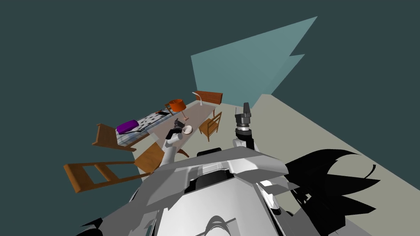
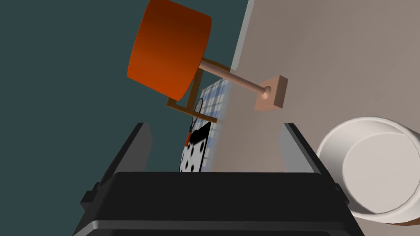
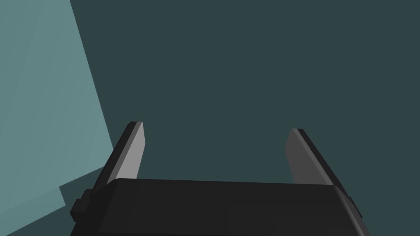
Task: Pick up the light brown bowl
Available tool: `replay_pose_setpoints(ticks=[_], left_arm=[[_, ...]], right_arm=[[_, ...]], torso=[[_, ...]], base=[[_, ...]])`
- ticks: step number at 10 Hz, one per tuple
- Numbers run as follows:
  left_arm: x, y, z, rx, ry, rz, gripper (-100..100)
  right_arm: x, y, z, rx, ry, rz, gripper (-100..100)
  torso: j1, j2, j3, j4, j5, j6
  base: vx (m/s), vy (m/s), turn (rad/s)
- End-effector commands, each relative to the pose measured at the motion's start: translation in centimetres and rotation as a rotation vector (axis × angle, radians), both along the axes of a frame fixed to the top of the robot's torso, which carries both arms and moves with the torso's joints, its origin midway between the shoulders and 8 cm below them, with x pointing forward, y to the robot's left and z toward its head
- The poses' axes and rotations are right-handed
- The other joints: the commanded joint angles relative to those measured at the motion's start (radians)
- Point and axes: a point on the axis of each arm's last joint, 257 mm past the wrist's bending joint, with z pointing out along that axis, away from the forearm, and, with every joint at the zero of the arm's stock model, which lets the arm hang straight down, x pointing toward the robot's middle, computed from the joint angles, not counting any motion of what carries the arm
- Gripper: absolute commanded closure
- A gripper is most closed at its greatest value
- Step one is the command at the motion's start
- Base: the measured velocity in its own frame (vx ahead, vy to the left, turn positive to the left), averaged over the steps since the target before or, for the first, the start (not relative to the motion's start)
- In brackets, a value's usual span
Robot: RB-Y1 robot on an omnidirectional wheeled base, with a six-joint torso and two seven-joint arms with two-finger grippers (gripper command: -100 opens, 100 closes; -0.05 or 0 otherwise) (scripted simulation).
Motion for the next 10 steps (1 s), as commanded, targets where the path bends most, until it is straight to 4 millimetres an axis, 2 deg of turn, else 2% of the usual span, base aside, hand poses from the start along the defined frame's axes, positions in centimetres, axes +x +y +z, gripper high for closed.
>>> replay_pose_setpoints(ticks=[1, 2, 3, 4, 5, 6, 7, 10], left_arm=[[0.9, -0.3, -1.5, -0.046, 0.054, -0.008, -100], [0.6, -0.3, -2.9, -0.05, 0.091, -0.008, -100], [1.5, -1.0, -3.3, -0.086, 0.12, -0.019, -100], [1.1, -0.9, -4.9, -0.091, 0.153, -0.015, -100], [1.9, -1.7, -5.2, -0.126, 0.183, -0.027, -100], [1.5, -1.6, -6.8, -0.131, 0.215, -0.023, -100], [2.2, -2.5, -7.4, -0.166, 0.252, -0.033, -100], [1.7, -3.4, -10.8, -0.209, 0.35, -0.036, -100]], right_arm=[[0.0, 0.0, 0.0, 0.0, 0.0, 0.0, 0], [0.0, 0.0, 0.0, 0.0, 0.0, 0.0, 0], [0.0, 0.0, 0.0, 0.0, 0.0, 0.0, 0], [0.0, 0.0, 0.0, 0.0, 0.0, 0.0, 0], [0.0, 0.0, 0.0, 0.0, 0.0, 0.0, 0], [0.0, 0.0, 0.0, 0.0, 0.0, 0.0, 0], [0.0, 0.0, 0.0, 0.0, 0.0, 0.0, 0], [0.0, 0.0, 0.0, 0.0, 0.0, 0.0, 0]], torso=[[0.0, 0.0, 0.0, 0.0, 0.0, 0.0], [0.0, -0.001, 0.0, 0.0, 0.0, 0.0], [0.0, -0.001, 0.0, 0.0, 0.0, 0.0], [0.0, -0.001, -0.001, 0.0, 0.0, 0.0], [0.0, -0.001, -0.001, 0.0, 0.0, 0.0], [0.0, -0.002, -0.001, 0.0, 0.0, 0.0], [0.0, -0.002, -0.001, 0.0, 0.0, 0.0], [0.001, -0.003, -0.001, 0.0, 0.0, 0.0]], base=[[0.017, 0.014, 0.016], [0.018, 0.012, 0.012], [0.025, 0.017, 0.022], [0.026, 0.015, 0.006], [0.034, 0.014, 0.022], [0.035, 0.015, 0.008], [0.047, 0.029, 0.019], [0.046, 0.022, 0.012]])
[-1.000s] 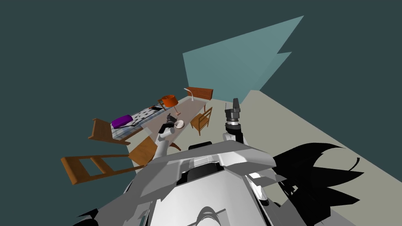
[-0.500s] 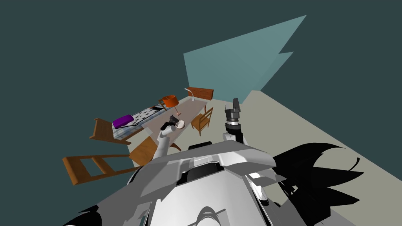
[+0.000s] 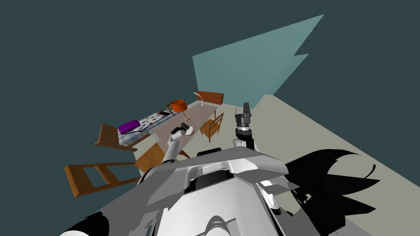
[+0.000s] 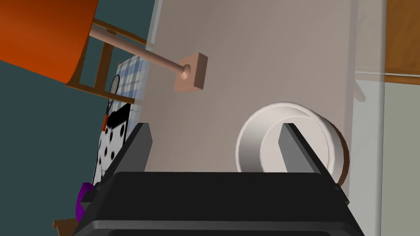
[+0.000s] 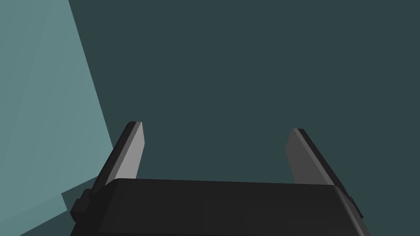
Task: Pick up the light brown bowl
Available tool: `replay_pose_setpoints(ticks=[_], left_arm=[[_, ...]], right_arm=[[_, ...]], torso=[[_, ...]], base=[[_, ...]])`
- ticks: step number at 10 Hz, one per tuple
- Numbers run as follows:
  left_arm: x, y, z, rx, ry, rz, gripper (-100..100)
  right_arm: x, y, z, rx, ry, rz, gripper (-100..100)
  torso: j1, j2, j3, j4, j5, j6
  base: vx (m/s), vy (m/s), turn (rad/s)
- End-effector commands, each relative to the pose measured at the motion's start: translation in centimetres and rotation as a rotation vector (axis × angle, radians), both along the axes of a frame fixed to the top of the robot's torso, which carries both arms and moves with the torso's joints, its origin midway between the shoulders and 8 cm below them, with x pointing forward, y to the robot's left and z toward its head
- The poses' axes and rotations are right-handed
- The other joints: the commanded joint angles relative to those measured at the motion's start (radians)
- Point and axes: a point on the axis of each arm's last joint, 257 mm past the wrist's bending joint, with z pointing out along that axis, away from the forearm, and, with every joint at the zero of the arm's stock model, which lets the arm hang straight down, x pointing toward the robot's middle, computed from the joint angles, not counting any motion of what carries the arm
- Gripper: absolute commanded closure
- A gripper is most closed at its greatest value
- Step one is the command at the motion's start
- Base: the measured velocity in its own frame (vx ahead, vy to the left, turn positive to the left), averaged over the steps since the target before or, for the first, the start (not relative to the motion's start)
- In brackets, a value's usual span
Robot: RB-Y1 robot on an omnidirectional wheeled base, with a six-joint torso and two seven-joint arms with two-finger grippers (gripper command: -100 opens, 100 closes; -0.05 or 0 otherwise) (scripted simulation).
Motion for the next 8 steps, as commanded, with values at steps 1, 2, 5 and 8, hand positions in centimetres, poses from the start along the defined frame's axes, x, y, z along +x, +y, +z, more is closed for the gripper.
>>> replay_pose_setpoints(ticks=[1, 2, 5, 8], left_arm=[[0.3, -1.1, -1.1, -0.04, 0.057, -0.008, -100], [-0.2, -1.2, -2.4, -0.044, 0.087, -0.008, -100], [-0.3, -3.1, -4.4, -0.106, 0.19, -0.025, -100], [-1.1, -4.0, -6.4, -0.137, 0.266, -0.029, -100]], right_arm=[[0.0, 0.0, 0.0, 0.0, 0.0, 0.0, 0], [0.0, 0.0, 0.0, 0.0, 0.0, 0.0, 0], [0.0, 0.0, 0.0, 0.0, 0.0, 0.0, 0], [0.0, 0.0, 0.0, 0.0, 0.0, 0.0, 0]], torso=[[0.0, 0.0, 0.0, 0.0, 0.0, 0.0], [0.0, -0.001, -0.001, 0.0, 0.0, 0.0], [0.0, 0.0, 0.0, 0.0, 0.0, 0.0], [0.0, 0.001, 0.001, 0.0, 0.0, 0.0]], base=[[0.068, 0.026, 0.022], [0.057, 0.02, 0.004], [0.054, 0.021, 0.017], [0.044, 0.017, 0.008]])
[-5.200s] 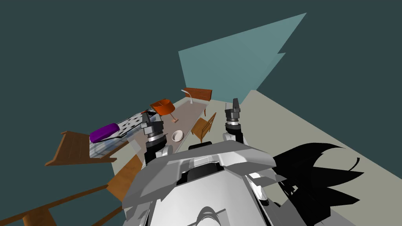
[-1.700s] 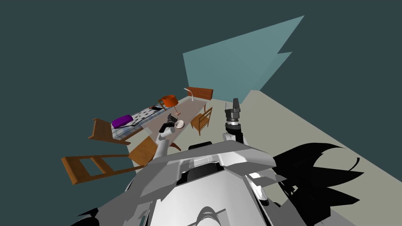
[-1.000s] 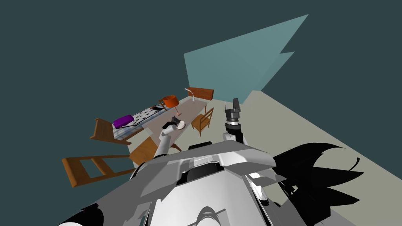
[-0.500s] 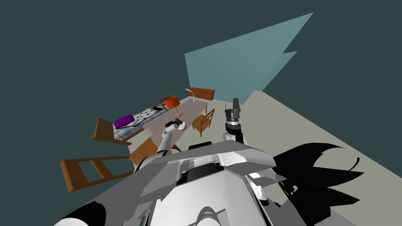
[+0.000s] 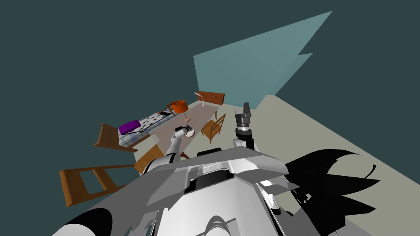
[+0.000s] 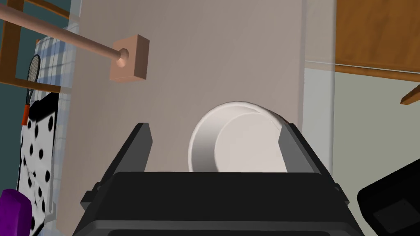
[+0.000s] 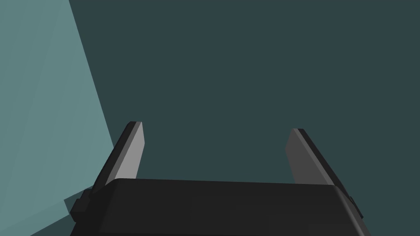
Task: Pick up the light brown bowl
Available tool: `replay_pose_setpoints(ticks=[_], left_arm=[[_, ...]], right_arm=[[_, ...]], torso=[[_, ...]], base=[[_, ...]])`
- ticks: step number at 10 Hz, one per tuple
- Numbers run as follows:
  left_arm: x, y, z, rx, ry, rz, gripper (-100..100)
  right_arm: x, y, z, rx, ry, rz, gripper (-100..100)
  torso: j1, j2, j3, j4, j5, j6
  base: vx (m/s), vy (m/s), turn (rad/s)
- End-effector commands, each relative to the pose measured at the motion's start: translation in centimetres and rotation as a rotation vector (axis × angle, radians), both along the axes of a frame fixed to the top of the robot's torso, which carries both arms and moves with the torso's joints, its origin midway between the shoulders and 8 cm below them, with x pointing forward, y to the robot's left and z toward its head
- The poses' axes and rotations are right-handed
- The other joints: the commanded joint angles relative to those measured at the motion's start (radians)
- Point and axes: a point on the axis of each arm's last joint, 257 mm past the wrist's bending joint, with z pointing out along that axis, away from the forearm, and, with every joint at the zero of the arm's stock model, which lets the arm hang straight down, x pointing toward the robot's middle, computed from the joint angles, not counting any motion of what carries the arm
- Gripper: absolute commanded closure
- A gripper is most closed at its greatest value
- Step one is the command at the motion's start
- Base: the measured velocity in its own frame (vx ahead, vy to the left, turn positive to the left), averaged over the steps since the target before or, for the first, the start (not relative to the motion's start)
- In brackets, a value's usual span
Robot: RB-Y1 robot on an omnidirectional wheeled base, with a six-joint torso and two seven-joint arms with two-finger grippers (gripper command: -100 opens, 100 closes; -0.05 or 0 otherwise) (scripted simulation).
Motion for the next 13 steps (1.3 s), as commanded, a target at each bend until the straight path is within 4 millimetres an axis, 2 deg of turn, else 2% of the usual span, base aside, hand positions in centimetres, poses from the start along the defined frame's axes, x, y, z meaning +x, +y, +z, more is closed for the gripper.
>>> replay_pose_setpoints(ticks=[1, 2, 4, 5, 8, 9, 13], left_arm=[[-0.7, -0.4, -1.2, -0.016, 0.045, -0.002, -100], [-0.9, -1.3, -1.8, -0.04, 0.089, -0.008, -100], [-1.5, -1.3, -2.6, -0.042, 0.109, -0.006, -100], [-1.6, -2.0, -2.9, -0.064, 0.145, -0.012, -100], [-3.3, -2.7, -5.1, -0.087, 0.229, -0.012, -100], [-3.3, -2.7, -5.1, -0.087, 0.229, -0.012, -100], [-6.4, -3.9, -8.0, -0.136, 0.387, -0.01, -100]], right_arm=[[0.0, 0.0, 0.0, 0.0, 0.0, 0.0, 0], [0.0, 0.0, 0.0, 0.0, 0.0, 0.0, 0], [0.0, 0.0, 0.0, 0.0, 0.0, 0.0, 0], [0.0, 0.0, 0.0, 0.0, 0.0, 0.0, 0], [0.0, 0.0, 0.0, 0.0, 0.0, 0.0, 0], [0.0, 0.0, 0.0, 0.0, 0.0, 0.0, 0], [0.0, 0.0, 0.0, 0.0, 0.0, 0.0, 0]], torso=[[0.0, 0.0, 0.0, 0.0, 0.0, 0.0], [0.0, 0.0, 0.0, 0.0, 0.0, 0.0], [0.0, 0.0, 0.0, 0.0, 0.0, 0.0], [0.0, 0.002, 0.001, 0.0, 0.0, 0.0], [0.0, 0.0, 0.0, 0.0, 0.0, 0.0], [0.0, 0.0, 0.0, 0.0, 0.0, 0.0], [0.001, 0.0, 0.0, 0.0, 0.0, 0.0]], base=[[0.05, 0.02, 0.007], [0.065, 0.027, 0.02], [0.037, 0.013, 0.002], [0.037, 0.014, 0.024], [0.054, 0.017, 0.008], [0.018, 0.007, 0.003], [0.052, 0.024, 0.014]])
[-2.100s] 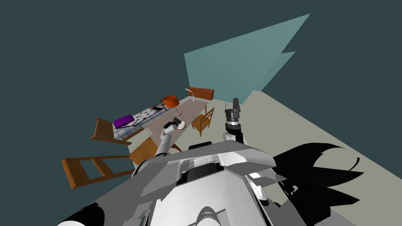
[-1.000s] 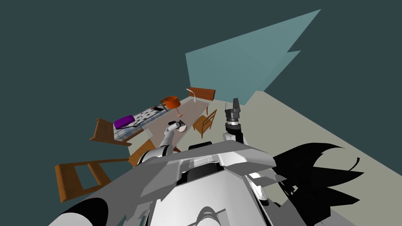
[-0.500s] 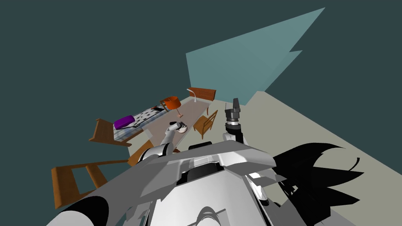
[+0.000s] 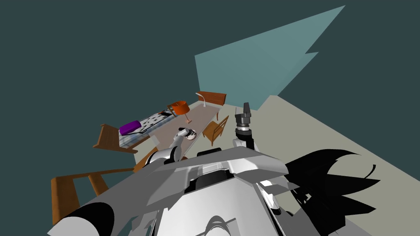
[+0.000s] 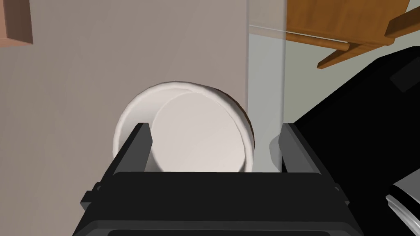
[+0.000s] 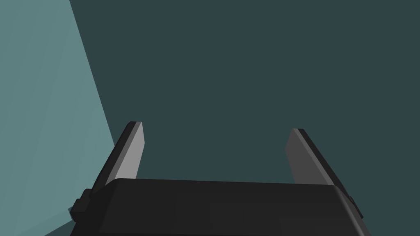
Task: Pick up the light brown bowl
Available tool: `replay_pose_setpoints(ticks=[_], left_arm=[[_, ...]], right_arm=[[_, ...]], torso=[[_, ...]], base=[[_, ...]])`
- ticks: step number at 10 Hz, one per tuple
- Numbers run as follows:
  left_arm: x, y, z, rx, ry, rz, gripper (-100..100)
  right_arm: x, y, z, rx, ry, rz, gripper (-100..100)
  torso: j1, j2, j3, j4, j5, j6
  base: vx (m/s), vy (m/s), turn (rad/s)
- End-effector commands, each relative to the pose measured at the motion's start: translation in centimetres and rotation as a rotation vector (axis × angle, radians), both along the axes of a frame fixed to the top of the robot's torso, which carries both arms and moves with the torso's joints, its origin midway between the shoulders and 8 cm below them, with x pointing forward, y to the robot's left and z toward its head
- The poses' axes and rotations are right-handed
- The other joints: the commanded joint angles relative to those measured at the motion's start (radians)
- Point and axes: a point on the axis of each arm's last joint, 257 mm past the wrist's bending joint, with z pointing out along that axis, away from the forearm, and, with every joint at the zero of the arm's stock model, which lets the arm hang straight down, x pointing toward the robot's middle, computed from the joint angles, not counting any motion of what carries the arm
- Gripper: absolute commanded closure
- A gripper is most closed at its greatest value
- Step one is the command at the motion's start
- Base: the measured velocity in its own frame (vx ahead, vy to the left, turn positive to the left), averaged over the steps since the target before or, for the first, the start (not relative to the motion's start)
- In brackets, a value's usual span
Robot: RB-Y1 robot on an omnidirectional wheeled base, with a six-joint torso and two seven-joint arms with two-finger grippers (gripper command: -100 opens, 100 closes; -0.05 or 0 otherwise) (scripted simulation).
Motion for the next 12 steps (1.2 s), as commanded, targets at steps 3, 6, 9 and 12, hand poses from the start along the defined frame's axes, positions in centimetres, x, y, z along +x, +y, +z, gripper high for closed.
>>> replay_pose_setpoints(ticks=[3, 6, 9, 12], left_arm=[[-2.9, -0.2, -1.9, -0.028, 0.117, 0.008, -100], [-6.0, -0.2, -4.1, -0.041, 0.209, 0.017, -100], [-6.2, -0.1, -4.1, -0.04, 0.212, 0.017, 0], [-8.3, -1.1, -6.4, -0.04, 0.212, 0.018, -100]], right_arm=[[0.0, 0.0, 0.0, 0.0, 0.0, 0.0, 0], [0.0, 0.0, 0.0, 0.0, 0.0, 0.0, 0], [0.0, 0.0, 0.0, 0.0, 0.0, 0.0, 0], [0.0, 0.0, 0.0, 0.0, 0.0, 0.0, 0]], torso=[[0.0, 0.001, 0.001, 0.0, 0.0, 0.0], [0.0, 0.001, 0.0, 0.0, 0.0, 0.0], [-0.001, 0.003, 0.002, 0.001, 0.0, 0.0], [0.0, -0.001, -0.001, 0.0, 0.0, 0.0]], base=[[0.037, 0.012, 0.01], [0.034, 0.015, 0.007], [0.003, 0.0, 0.0], [0.082, 0.013, -0.005]])
